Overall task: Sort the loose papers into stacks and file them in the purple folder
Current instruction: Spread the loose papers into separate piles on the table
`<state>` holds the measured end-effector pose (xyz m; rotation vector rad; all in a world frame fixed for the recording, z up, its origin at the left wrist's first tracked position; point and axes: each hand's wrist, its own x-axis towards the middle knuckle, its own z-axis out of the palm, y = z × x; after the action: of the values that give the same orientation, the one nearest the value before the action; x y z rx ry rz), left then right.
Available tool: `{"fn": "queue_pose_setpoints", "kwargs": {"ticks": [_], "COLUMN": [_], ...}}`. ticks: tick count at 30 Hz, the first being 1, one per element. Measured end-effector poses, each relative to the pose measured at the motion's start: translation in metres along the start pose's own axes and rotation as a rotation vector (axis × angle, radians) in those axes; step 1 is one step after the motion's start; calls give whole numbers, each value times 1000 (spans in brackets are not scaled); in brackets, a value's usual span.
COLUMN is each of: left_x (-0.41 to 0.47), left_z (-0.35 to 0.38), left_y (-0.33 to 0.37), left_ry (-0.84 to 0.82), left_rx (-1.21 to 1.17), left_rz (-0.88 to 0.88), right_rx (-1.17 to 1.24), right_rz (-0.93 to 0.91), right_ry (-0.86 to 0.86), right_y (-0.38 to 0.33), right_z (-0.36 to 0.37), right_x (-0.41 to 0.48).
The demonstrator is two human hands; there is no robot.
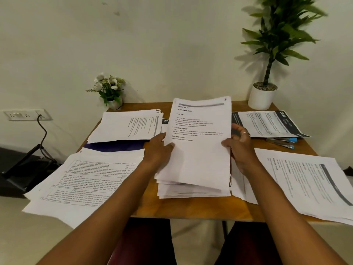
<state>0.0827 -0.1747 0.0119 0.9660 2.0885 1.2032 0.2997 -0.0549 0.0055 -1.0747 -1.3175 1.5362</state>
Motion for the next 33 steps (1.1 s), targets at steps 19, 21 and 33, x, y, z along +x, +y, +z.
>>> {"fn": "queue_pose_setpoints", "kwargs": {"ticks": [19, 21, 33], "left_x": [24, 8, 12], "left_z": [-81, -69, -70], "left_y": [-10, -8, -8], "left_ry": [-69, -131, 58], "left_rx": [574, 679, 852], "left_rz": [358, 463, 432], "right_rx": [142, 244, 474], "right_rz": [247, 286, 406], "right_ry": [-120, -114, -22], "right_y": [-13, -11, -16], "right_z": [66, 75, 108], "right_x": [15, 18, 40]}}
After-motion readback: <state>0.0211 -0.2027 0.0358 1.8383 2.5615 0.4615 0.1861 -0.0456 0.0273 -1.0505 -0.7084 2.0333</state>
